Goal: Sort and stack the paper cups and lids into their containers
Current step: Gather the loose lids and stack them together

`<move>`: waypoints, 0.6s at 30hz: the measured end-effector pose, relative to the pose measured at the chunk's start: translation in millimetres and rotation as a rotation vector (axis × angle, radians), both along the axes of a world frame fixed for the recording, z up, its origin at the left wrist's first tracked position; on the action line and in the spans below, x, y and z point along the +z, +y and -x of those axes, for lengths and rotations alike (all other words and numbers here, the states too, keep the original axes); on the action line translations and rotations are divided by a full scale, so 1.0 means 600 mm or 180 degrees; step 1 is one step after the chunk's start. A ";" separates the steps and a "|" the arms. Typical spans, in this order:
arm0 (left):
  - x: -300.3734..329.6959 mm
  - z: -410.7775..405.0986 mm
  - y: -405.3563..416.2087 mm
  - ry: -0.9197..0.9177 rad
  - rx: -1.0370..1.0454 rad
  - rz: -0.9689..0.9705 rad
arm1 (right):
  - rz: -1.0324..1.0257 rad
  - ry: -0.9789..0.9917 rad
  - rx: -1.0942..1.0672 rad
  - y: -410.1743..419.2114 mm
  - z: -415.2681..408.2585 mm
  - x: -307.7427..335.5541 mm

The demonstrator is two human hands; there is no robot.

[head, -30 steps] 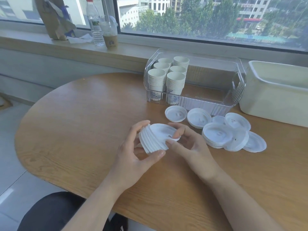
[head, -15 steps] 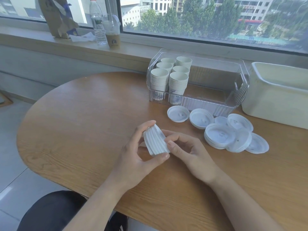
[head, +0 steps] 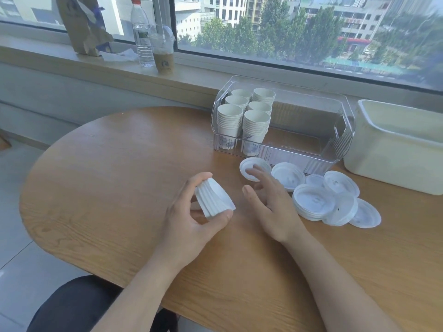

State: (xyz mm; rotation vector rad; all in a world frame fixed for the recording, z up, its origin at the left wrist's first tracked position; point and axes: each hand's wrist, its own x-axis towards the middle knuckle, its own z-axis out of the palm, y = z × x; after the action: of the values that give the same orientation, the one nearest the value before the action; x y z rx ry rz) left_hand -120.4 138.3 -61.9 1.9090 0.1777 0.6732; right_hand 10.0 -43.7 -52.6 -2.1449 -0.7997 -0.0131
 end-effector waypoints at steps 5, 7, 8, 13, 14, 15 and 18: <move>0.012 -0.002 0.025 -0.0111 0.0085 0.0146 | 0.0782 -0.0405 -0.0403 0.006 -0.020 -0.006; 0.012 0.001 0.030 -0.0121 0.0071 0.0176 | 0.0718 -0.0489 -0.0347 0.002 -0.016 -0.006; 0.010 0.003 0.032 -0.0108 0.0047 0.0158 | 0.0645 -0.0498 -0.0317 -0.002 -0.013 -0.006; -0.002 0.017 0.041 -0.0031 -0.0109 0.0142 | 0.0418 -0.0434 -0.0215 -0.028 0.000 -0.003; -0.004 0.018 0.042 -0.0032 -0.0135 0.0140 | 0.0405 -0.0484 -0.0219 -0.029 0.002 -0.002; -0.005 0.019 0.043 -0.0034 -0.0162 0.0139 | 0.0383 -0.0529 -0.0229 -0.028 0.003 0.000; -0.005 0.017 0.044 -0.0031 -0.0203 0.0166 | 0.0460 -0.0474 -0.0183 -0.025 0.005 0.005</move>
State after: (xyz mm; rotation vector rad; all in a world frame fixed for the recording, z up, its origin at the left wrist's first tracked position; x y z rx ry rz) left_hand -130.6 164.7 -65.2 1.8533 0.1265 0.6291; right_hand 7.0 -58.8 -49.9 -2.3242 -0.8463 -0.1504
